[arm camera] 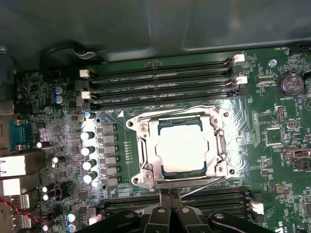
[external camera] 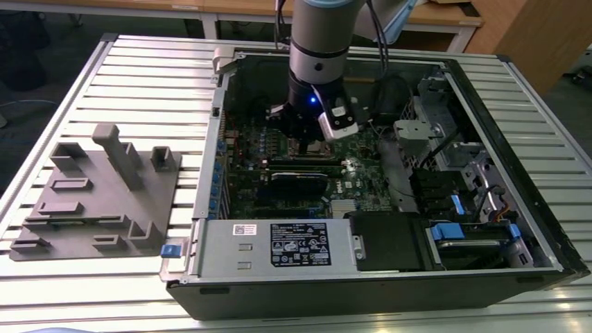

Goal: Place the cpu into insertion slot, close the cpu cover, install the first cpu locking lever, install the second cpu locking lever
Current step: 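Install the second cpu locking lever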

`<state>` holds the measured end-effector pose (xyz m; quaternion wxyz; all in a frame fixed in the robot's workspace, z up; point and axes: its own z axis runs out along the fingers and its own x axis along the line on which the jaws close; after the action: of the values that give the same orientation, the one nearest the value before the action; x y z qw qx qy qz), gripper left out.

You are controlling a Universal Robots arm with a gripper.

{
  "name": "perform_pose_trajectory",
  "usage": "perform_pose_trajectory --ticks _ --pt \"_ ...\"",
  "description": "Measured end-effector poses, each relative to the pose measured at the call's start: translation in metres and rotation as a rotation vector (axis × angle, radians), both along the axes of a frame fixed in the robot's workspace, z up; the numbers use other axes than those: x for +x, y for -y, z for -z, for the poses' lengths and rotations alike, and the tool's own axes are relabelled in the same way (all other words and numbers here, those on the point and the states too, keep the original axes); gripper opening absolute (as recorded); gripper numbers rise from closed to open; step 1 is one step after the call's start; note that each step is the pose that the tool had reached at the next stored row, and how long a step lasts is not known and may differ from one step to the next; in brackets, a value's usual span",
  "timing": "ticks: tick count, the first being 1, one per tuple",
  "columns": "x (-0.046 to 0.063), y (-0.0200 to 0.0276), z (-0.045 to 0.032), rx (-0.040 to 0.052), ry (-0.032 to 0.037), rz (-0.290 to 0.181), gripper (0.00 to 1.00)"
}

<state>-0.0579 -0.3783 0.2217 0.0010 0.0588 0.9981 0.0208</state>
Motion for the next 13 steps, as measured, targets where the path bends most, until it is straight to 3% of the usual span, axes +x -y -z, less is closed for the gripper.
perform_pose_trajectory --ticks 13 --pt "-0.0082 0.0013 0.0047 -0.0002 -0.0001 0.0 0.11"
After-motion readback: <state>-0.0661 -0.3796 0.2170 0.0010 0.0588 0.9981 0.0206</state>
